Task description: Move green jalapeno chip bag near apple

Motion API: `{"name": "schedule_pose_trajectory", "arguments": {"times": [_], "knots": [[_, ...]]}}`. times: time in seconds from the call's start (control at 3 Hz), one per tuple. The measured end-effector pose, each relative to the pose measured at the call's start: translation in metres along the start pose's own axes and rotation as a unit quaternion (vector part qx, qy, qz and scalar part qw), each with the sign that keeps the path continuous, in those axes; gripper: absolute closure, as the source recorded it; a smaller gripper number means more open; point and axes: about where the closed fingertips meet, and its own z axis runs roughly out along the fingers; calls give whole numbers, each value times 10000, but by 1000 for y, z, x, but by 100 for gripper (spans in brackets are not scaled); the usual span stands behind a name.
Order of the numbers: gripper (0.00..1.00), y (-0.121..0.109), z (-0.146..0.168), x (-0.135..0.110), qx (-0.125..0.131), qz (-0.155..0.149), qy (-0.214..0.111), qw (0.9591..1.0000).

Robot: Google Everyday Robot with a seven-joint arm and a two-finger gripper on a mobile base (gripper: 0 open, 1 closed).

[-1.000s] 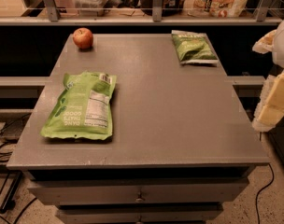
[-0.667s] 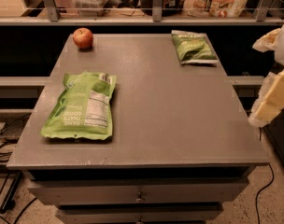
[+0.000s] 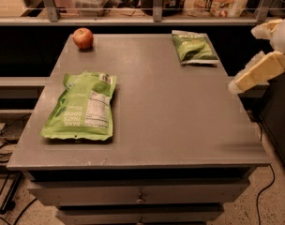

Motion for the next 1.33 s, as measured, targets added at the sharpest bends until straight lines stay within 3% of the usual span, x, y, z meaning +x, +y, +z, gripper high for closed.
{"name": "schedule_pose_trajectory", "arguments": {"times": [0.33,0.67,1.0,1.33], "knots": [[0,0,0,0,0,0,-1,10000],[0,-12,19,-7,22,106,-273,9996],[0,-31,54,-21,26,283,-671,9973],[0,-59,92,-29,186,518,-933,9941]]}}
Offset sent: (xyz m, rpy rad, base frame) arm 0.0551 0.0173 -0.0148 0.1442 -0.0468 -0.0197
